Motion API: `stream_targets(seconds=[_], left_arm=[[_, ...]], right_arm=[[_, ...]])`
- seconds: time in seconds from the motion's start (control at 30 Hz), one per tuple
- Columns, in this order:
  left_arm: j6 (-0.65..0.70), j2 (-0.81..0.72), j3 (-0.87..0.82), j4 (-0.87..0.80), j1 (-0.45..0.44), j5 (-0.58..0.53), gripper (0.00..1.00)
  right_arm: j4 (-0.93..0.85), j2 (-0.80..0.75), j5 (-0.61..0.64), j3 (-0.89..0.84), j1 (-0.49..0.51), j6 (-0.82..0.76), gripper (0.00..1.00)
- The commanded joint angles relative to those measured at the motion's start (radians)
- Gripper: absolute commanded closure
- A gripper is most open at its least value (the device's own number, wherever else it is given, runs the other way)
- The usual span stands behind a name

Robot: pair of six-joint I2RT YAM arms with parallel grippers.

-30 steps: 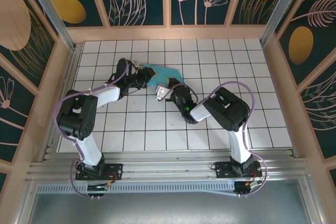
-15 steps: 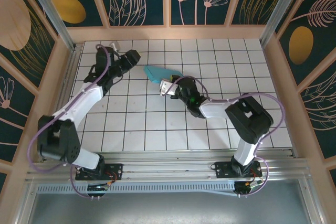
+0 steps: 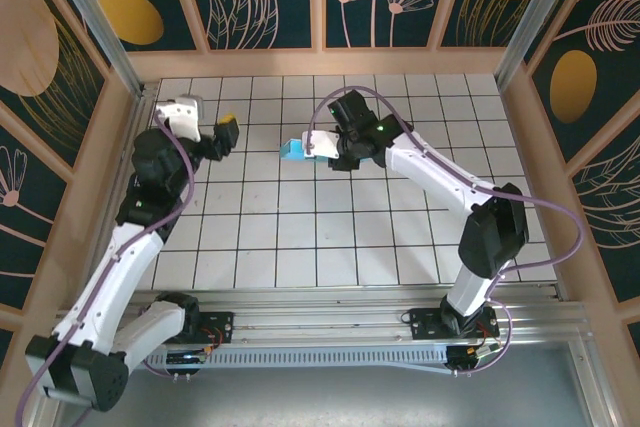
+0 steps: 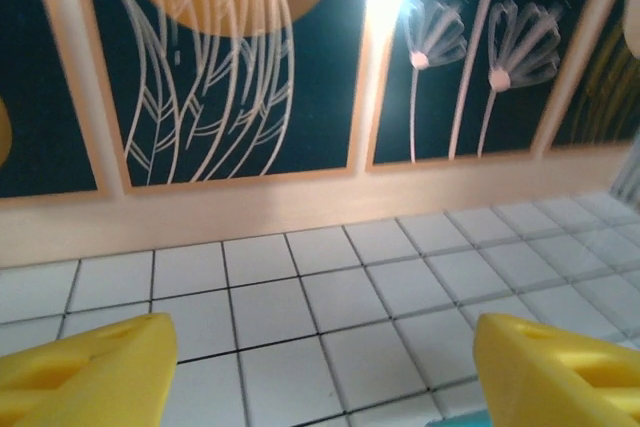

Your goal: Fold the paper box

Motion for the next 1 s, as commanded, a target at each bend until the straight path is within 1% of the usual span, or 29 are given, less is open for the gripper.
stream_targets(seconds=[0.0,0.07,0.1,0.13,0.17,0.23,0.3,0.43,0.5,0.6,0.73,0.83,0.97], left_arm=[[0.315,-0.063,-0.05,0.028,-0.002,0.203,0.11],[0.434,-0.083,-0.053,-0.038,-0.002,0.351,0.05],[0.497,-0.087,-0.051,-0.08,-0.002,0.426,0.05],[0.542,-0.092,-0.052,-0.111,-0.002,0.471,0.05],[0.588,-0.098,-0.058,-0.142,-0.001,0.507,0.05],[0.666,-0.113,-0.077,-0.188,-0.002,0.541,0.05],[0.704,-0.126,-0.1,-0.198,-0.002,0.538,0.05],[0.69,-0.145,-0.137,-0.158,-0.002,0.563,0.05],[0.664,-0.147,-0.147,-0.123,-0.002,0.57,0.03],[0.649,-0.132,-0.148,-0.105,-0.001,0.563,0.01],[0.618,-0.099,-0.13,-0.125,-0.002,0.536,0.01],[0.543,-0.075,-0.125,-0.098,-0.001,0.531,0.01],[0.456,-0.032,-0.099,-0.081,-0.003,0.561,0.02]], right_arm=[[-0.318,0.078,-0.019,0.101,0.027,0.015,0.64],[-0.35,0.109,-0.024,0.14,0.038,0.012,0.64],[-0.358,0.127,-0.03,0.155,0.044,0.006,0.63],[-0.364,0.142,-0.036,0.167,0.049,0.002,0.63],[-0.368,0.157,-0.043,0.178,0.052,-0.002,0.62],[-0.376,0.19,-0.054,0.199,0.057,-0.005,0.62],[-0.377,0.216,-0.064,0.21,0.056,-0.001,0.62],[-0.371,0.256,-0.07,0.212,0.054,0.018,0.63],[-0.349,0.26,-0.065,0.212,0.051,0.023,0.58],[-0.341,0.268,-0.055,0.224,0.042,0.02,0.55],[-0.348,0.266,-0.098,0.248,0.031,0.021,0.53],[-0.312,0.253,-0.108,0.226,0.025,0.006,0.53],[-0.297,0.27,-0.137,0.25,-0.003,-0.003,0.56]])
